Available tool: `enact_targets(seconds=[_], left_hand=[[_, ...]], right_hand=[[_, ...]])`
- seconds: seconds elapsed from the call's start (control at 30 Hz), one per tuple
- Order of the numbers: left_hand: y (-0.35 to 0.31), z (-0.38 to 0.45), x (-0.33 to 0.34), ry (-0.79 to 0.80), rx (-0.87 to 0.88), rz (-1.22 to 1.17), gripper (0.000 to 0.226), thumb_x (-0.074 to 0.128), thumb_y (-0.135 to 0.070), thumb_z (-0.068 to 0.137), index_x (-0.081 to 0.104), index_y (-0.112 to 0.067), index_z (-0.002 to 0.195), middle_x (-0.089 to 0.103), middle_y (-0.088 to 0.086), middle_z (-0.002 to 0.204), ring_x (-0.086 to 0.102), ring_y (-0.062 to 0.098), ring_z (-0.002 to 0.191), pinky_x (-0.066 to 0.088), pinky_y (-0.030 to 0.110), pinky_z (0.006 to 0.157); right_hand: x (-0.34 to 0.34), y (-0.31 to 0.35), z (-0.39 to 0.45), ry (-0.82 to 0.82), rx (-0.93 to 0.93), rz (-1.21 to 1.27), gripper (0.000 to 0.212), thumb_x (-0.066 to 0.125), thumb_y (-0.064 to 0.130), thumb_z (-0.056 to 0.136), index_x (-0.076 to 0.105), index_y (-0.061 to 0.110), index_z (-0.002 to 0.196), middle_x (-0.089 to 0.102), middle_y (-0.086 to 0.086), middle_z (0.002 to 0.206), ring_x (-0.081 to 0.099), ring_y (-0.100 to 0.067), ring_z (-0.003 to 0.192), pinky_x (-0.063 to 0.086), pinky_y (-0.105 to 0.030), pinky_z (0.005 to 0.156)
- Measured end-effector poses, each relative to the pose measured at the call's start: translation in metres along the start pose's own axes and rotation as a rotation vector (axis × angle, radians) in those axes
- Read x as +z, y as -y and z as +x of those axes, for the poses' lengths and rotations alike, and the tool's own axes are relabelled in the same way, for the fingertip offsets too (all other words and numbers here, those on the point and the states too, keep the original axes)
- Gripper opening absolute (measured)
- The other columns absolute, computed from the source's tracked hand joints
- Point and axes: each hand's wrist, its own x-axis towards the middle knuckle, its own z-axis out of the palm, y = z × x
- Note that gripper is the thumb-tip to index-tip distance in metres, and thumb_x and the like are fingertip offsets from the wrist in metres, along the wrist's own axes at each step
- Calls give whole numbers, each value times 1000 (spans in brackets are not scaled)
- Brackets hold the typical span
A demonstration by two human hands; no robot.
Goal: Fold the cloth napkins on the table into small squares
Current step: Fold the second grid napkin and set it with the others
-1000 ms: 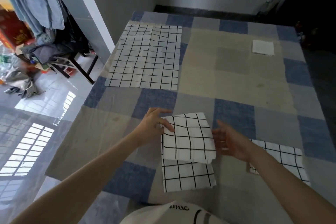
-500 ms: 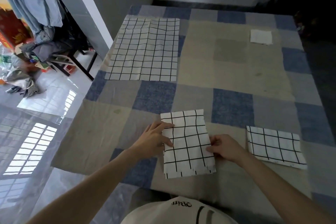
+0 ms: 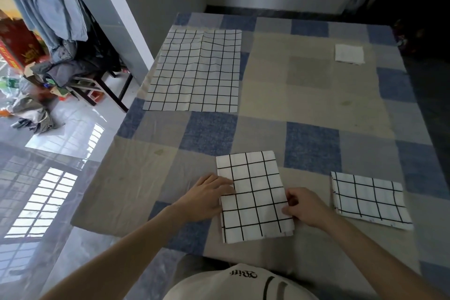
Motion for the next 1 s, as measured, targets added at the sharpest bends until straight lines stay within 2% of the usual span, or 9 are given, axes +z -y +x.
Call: enact_targets(seconds=[0.2, 0.37, 0.43, 0.53, 0.63, 0.7, 0.8, 0.87, 1.0], left_hand=[[2, 1, -1, -33, 41, 33, 32, 63, -30, 73, 57, -30, 104, 50, -6, 135, 41, 15, 124, 32, 35, 108], [2, 3, -6, -13, 25, 38, 24, 43, -26, 72, 55, -28, 93, 51, -7, 131, 42, 16, 122, 30, 34, 110], [-3, 11, -8, -50, 5, 35, 25, 40, -27, 80, 55, -25, 98, 53, -7, 120, 47, 16, 112, 36, 36, 106], [-11, 27, -4, -62, -48, 109, 38, 43, -38, 92, 52, -21, 125, 53, -4, 118, 48, 17, 108, 39, 35, 103], [-15, 38, -3, 5, -112, 94, 50, 54, -40, 87, 48, -18, 131, 47, 1, 129, 42, 21, 119, 34, 38, 109], [-15, 42, -5, 41, -151, 41, 54, 59, -37, 87, 44, -16, 134, 31, 5, 147, 27, 23, 137, 21, 37, 118], [-12, 48, -4, 99, -215, -50, 69, 63, -34, 87, 30, -16, 145, 6, -1, 161, -1, 18, 149, 13, 34, 121], [-7, 52, 2, 100, -212, -56, 85, 63, -37, 86, 14, -18, 153, 2, -2, 162, -8, 17, 149, 9, 36, 122], [1, 50, 0, 156, -216, 5, 93, 59, -51, 87, 2, -20, 155, -5, -1, 163, -11, 19, 149, 9, 44, 122]], right_hand=[[0, 7, 0, 17, 1, -82, 19, 77, 18, 75, 60, 10, 76, 60, -1, 73, 50, -9, 63, 43, -25, 61], [-3, 13, 1, 58, 2, -131, 27, 77, 18, 75, 51, 21, 68, 55, 6, 69, 48, -6, 60, 38, -19, 56], [-6, 16, 4, 99, 49, -239, 26, 77, 25, 74, 51, 22, 69, 57, 5, 74, 52, -9, 65, 40, -23, 58], [-17, 31, 11, 123, 142, -531, 26, 68, 34, 80, 48, 25, 66, 55, 5, 78, 57, -13, 75, 40, -24, 57], [-15, 57, 20, -166, 61, -537, 20, 54, 28, 90, 50, 20, 72, 53, 3, 76, 53, -13, 69, 38, -25, 51], [1, 73, 27, -347, -142, -440, 5, 49, 22, 92, 51, 18, 94, 53, 1, 94, 52, -15, 78, 46, -29, 61], [37, 85, 40, -399, -466, -366, 35, 48, 14, 90, 50, 16, 125, 49, -4, 127, 51, -21, 113, 48, -35, 92], [59, 83, 50, -358, -531, -379, 51, 45, 18, 94, 36, 13, 144, 37, -7, 149, 34, -21, 138, 32, -38, 113], [77, 62, 66, -293, -480, -449, 64, 34, 33, 99, 8, 17, 155, 11, -2, 162, 2, -14, 149, 17, -40, 120]])
